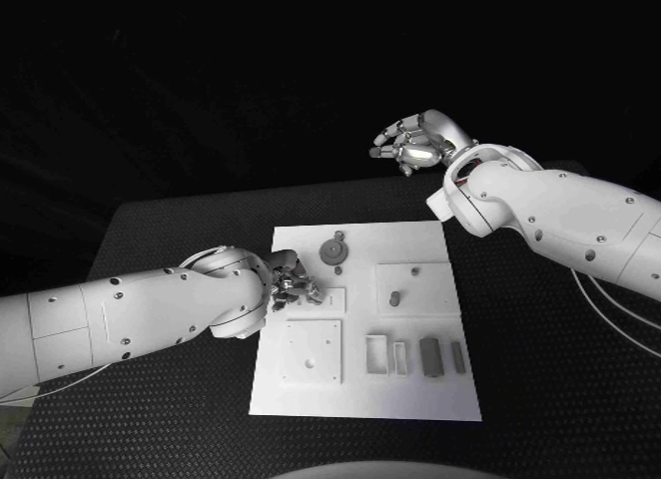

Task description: Assemble the parts on the task board

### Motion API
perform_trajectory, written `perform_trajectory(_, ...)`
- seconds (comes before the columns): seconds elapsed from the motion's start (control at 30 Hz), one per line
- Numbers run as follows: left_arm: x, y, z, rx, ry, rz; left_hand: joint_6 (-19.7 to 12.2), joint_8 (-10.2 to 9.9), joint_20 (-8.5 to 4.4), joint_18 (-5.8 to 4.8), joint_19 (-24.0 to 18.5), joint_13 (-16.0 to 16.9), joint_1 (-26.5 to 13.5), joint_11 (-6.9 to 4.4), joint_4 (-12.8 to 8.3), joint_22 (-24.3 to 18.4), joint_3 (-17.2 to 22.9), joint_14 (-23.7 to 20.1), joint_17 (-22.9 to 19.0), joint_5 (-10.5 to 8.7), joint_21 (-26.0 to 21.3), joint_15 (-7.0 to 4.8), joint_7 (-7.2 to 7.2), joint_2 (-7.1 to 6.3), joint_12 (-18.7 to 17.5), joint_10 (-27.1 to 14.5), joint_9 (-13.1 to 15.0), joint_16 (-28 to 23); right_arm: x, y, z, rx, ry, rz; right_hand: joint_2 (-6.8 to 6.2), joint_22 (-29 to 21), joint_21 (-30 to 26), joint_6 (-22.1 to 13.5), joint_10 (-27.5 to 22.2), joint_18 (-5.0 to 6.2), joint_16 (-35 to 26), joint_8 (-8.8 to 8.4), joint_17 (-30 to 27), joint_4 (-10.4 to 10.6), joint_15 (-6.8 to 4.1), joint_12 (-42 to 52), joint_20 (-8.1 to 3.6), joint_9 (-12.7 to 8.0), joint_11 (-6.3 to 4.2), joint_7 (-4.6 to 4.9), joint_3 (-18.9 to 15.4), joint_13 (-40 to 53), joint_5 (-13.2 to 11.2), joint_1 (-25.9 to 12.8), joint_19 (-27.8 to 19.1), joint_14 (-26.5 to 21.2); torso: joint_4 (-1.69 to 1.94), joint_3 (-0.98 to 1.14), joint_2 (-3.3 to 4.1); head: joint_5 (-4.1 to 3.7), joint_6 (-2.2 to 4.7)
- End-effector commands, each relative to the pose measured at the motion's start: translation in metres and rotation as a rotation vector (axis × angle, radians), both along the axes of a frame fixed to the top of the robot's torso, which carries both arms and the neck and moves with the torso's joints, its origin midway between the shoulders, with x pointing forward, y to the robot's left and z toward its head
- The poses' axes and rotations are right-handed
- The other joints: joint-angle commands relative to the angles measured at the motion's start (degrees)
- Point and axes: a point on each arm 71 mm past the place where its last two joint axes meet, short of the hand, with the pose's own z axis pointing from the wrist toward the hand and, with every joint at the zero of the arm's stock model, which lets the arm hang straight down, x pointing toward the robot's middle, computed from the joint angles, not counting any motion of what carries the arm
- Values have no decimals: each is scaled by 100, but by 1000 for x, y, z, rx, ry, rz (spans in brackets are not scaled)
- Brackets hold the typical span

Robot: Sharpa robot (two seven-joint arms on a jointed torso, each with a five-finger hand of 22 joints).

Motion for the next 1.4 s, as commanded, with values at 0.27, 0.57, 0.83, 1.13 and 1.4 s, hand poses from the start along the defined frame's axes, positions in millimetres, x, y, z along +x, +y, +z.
perform_trajectory(0.27,1,-1,2,17,-43,-24,712,16,-24,137,-2,-8,156,-129,-18,109,17,-222,-13,29,2,-168,-174,103,41,-187,8,37,0,1,0,-1,3,11,-8,109,-18,-10,-44,67,-22,-23,9,7,-13,40,-1,-9,15,34,23,-3,22,-60,-41,-37,4,-5,1,-1,0)
perform_trajectory(0.57,0,-2,2,29,-58,-40,714,15,-23,136,-2,-9,163,-130,-23,110,19,-221,-15,31,4,-168,-174,105,41,-187,8,38,0,1,0,-1,4,12,-8,109,-18,-11,-45,67,-22,-24,10,9,-13,41,-1,-10,15,34,24,-4,22,-64,-42,-38,3,-8,1,-1,3)
perform_trajectory(0.83,0,-2,2,40,-64,-53,714,14,-23,135,-1,-10,167,-130,-26,110,19,-220,-17,31,5,-168,-175,104,41,-187,8,39,0,1,0,-1,5,12,-4,109,-19,-12,-45,67,-22,-24,10,12,-12,41,-1,-11,16,35,25,-4,22,-68,-42,-38,1,-5,1,2,1)
perform_trajectory(1.13,-1,-3,1,37,-48,-51,711,3,-18,130,-8,-16,158,-125,-23,108,-3,-227,-28,15,2,-165,-169,28,44,-190,2,41,0,1,0,-2,5,12,-5,109,-19,-13,-46,67,-22,-25,10,14,-12,41,-1,-12,16,35,26,-4,22,-71,-43,-39,0,0,-1,0,-2)
perform_trajectory(1.4,-1,-4,1,40,-42,-56,691,-39,-32,141,-18,-35,39,-111,151,91,-95,-255,-74,28,-34,-161,-157,-444,45,-223,-18,33,0,1,0,-1,6,12,-7,109,-19,-14,-46,67,-23,-25,10,16,-12,41,-1,-12,16,35,25,-5,21,-76,-44,-39,2,0,1,-1,-9)
